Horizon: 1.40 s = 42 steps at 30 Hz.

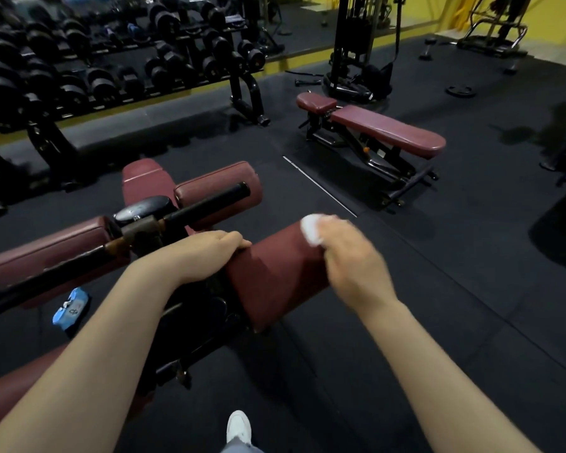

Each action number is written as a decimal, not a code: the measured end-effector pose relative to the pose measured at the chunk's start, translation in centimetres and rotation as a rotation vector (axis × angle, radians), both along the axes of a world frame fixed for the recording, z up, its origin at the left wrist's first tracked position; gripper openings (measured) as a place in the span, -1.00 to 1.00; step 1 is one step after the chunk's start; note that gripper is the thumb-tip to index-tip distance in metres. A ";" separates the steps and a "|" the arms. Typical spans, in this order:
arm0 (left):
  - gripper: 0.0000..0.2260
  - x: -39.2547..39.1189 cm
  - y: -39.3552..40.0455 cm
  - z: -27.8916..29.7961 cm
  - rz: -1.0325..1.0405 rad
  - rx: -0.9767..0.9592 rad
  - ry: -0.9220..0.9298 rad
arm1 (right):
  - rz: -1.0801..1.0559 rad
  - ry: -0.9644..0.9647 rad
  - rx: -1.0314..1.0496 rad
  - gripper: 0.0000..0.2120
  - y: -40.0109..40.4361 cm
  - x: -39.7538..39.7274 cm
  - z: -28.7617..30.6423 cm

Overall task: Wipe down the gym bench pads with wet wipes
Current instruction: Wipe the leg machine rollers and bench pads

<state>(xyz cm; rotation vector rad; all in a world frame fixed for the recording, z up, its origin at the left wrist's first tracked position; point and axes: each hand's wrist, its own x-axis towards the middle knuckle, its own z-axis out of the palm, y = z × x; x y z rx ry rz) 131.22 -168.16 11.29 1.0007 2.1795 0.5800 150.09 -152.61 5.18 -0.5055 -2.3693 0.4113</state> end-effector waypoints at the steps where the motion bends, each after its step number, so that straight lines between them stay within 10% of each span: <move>1: -0.61 0.2 -0.3 -0.2 -0.026 0.042 0.066 | -0.148 -0.004 -0.085 -0.69 0.5 -0.3 0.2; 3: -0.66 0.7 -0.9 -0.5 -0.031 0.136 0.074 | -0.164 0.042 -0.081 -0.70 -2.0 -1.3 -0.7; 7: -0.65 0.2 0.0 -1.4 0.045 0.075 -0.021 | 0.458 -0.039 0.160 -0.63 -8.2 -0.5 -3.0; 13: -0.63 -0.4 0.2 -1.8 0.090 0.030 -0.085 | -0.130 0.098 -0.050 -0.69 -1.6 -0.1 -0.5; 18: -0.68 -0.1 0.1 -1.3 0.041 0.083 0.011 | 0.418 0.013 0.135 -0.64 -6.6 -0.6 -3.0; 23: -0.55 -0.9 2.5 0.0 -0.009 -0.178 -0.075 | -0.182 0.130 -0.077 -0.66 -0.7 -0.1 -1.2; 28: -0.65 -0.4 2.1 0.6 -0.080 -0.111 0.142 | 0.435 -0.013 0.157 -0.64 -6.3 -0.8 -3.1; 33: -0.61 -0.7 2.8 -1.2 -0.088 -0.224 0.066 | -0.213 0.112 -0.001 -0.67 -0.2 1.4 -2.5; 39: -0.63 -1.6 3.1 -1.3 -0.114 -0.120 0.165 | 0.525 0.000 0.198 -0.67 -6.4 -0.3 -3.7; 42: -0.58 -1.0 2.2 -1.3 -0.213 -0.047 0.164 | 0.117 0.101 0.050 -0.64 -1.6 0.5 -2.6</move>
